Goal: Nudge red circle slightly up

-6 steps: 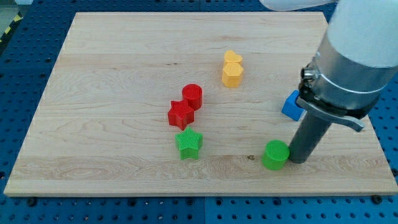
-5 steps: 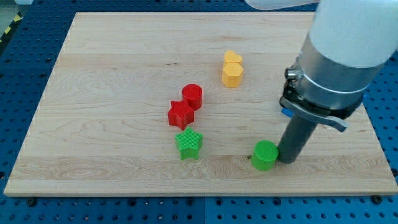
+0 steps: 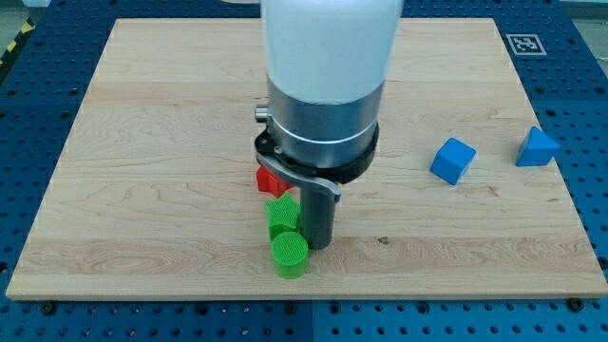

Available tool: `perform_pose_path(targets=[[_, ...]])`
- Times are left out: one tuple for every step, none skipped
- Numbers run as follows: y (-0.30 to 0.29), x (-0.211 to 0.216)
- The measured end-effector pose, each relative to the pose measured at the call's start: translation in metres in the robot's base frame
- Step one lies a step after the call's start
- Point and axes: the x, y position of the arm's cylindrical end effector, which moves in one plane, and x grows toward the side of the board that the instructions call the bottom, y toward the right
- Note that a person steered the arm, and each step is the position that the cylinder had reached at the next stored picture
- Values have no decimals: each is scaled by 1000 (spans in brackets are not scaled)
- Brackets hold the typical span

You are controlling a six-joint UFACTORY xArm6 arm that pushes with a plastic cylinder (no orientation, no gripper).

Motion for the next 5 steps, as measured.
perform_pose_path(targets=[[0, -6], [0, -33], [0, -72], [0, -104], [0, -119]])
